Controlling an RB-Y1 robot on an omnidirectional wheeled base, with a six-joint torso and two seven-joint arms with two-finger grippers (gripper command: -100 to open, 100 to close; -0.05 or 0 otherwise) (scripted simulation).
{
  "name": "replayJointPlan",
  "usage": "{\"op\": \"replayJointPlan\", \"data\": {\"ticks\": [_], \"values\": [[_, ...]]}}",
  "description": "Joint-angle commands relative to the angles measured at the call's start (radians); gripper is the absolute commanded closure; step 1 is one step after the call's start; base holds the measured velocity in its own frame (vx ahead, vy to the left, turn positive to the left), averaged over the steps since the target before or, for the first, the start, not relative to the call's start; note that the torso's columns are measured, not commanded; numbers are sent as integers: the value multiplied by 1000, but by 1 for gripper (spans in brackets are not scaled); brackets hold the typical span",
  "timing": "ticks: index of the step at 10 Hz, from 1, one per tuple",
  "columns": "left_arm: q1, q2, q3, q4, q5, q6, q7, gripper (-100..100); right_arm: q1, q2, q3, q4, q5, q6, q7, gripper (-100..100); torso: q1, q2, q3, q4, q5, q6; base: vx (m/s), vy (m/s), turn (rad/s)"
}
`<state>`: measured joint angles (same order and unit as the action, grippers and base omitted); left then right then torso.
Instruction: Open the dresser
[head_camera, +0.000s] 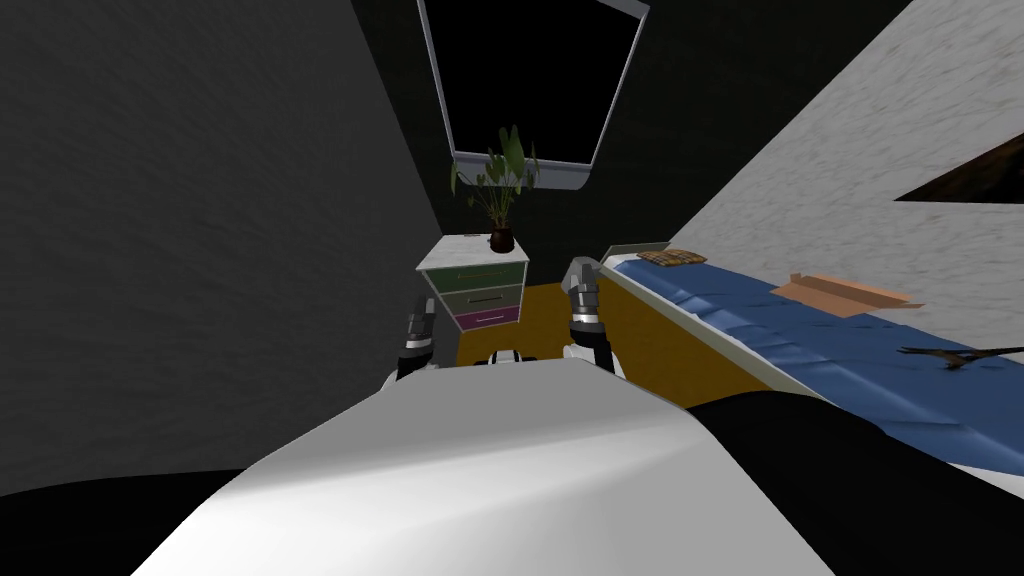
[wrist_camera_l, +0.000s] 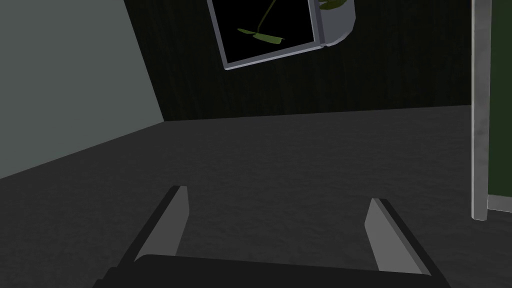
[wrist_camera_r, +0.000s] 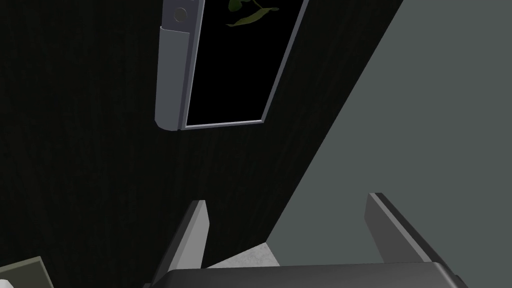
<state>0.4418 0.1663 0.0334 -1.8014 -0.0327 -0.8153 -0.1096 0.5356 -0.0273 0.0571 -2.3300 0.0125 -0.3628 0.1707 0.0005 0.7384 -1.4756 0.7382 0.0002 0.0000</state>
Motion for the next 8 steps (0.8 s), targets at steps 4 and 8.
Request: {"op": "replayJointPlan", "data": {"ticks": [4,8], "values": [[-8,4,10,148,11,-140,-1,-100,0,0,0,0,0,0,0,0,0,-1,-1,0,0,0,131,-18,-18],[-17,2,19,263,21,-245,-2,-100,0,0,0,0,0,0,0,0,1,0,0,0,0,0,143,-12,-22]]}}
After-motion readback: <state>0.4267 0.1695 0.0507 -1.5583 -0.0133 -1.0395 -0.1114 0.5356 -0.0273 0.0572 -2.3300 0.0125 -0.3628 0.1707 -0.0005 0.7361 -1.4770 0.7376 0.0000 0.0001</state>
